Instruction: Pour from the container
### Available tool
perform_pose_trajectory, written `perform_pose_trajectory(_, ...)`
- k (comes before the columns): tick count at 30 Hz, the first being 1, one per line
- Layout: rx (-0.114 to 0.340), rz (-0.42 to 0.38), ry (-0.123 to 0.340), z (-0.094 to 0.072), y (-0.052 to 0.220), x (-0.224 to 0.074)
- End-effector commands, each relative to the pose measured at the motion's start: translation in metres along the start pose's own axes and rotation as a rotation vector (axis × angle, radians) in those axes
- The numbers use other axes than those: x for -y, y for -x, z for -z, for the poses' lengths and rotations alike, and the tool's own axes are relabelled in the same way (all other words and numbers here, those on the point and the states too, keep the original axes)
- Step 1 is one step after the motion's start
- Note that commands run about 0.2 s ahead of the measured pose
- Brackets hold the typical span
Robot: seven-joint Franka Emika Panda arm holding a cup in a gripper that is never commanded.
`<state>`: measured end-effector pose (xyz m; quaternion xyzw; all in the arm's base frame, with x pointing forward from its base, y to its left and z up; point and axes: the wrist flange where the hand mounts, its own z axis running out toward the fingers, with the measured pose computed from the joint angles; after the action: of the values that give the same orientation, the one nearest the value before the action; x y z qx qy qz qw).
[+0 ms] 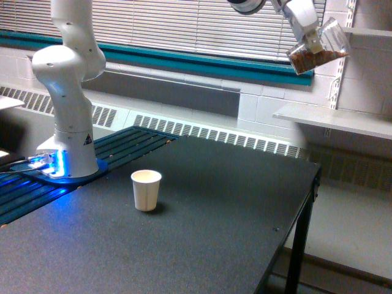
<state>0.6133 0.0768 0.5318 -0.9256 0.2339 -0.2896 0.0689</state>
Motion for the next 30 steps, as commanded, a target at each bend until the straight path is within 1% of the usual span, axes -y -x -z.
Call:
perform_pose_trajectory(1,-0.005,0.013,-0.011,0.002,0.007,0.011)
perform_pose_trajectory(6,-0.009,0.014,-0.010,0.003,0.008,0.009)
perform_pose_trajectory(11,-0.015,0.037,-0.001,0.004,0.010,0.002)
perform_pose_trajectory(14,-0.008,0.046,-0.013,0.006,0.013,-0.003)
perform_pose_trajectory(16,-0.012,0.061,-0.005,0.007,0.015,-0.009)
perform_pose_trajectory(20,0.003,0.080,-0.011,0.011,0.021,-0.021)
perform_pose_trajectory(22,-0.001,0.094,0.006,0.013,0.025,-0.028)
perform_pose_trajectory(27,-0.002,0.109,0.010,0.019,0.035,-0.045)
perform_pose_trajectory(30,-0.005,0.122,0.024,0.023,0.042,-0.057)
